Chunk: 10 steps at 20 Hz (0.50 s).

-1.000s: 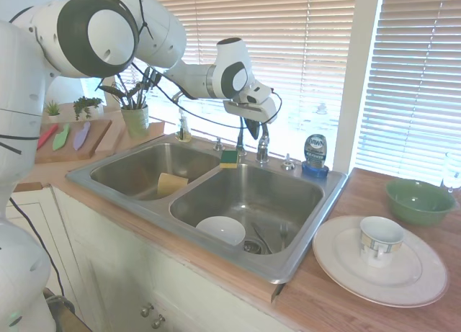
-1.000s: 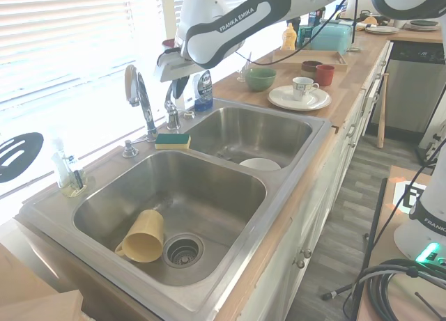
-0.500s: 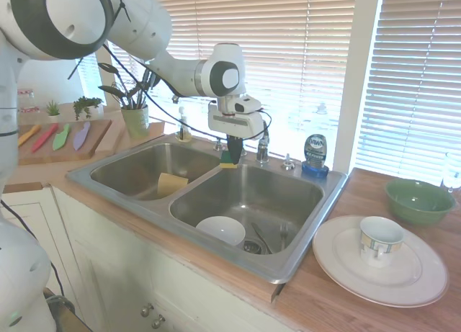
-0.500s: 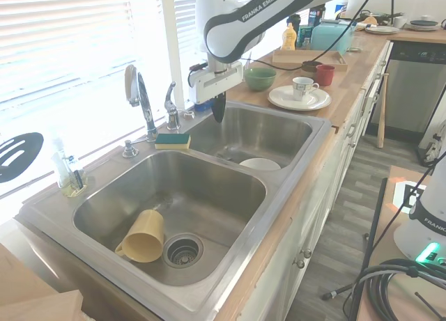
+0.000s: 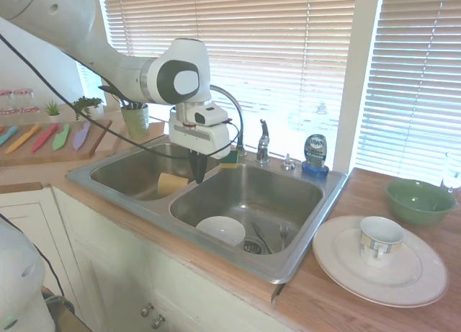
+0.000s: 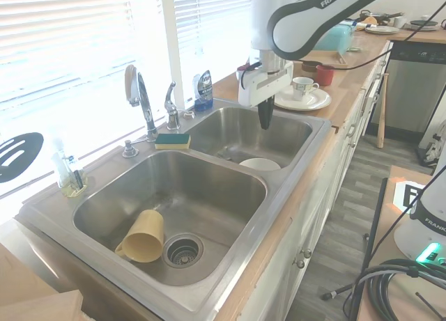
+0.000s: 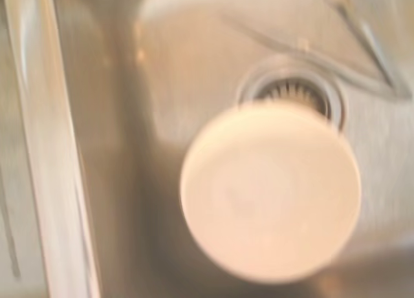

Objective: Turn on the faucet

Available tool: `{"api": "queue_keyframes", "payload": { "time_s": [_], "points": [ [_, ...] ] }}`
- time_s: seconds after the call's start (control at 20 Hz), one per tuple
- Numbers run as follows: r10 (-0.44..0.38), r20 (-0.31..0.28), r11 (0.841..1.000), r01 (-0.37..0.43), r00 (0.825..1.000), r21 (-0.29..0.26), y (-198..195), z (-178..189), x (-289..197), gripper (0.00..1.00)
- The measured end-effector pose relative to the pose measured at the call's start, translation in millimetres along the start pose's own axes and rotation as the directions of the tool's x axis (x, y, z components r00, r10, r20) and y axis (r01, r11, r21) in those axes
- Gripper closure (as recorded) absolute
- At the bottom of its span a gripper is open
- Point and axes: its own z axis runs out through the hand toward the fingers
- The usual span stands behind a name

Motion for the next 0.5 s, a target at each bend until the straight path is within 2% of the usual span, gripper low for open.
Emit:
{"api": "queue_keyframes", "payload": {
  "time_s": [0.2,0.5],
  "points": [
    [-0.003,-0.004,1.000,0.003,1.000,0.026,21,-7,-12,0.00],
    [-0.005,-0.003,0.999,0.005,1.000,0.040,25,-4,-13,0.00]
  ]
}}
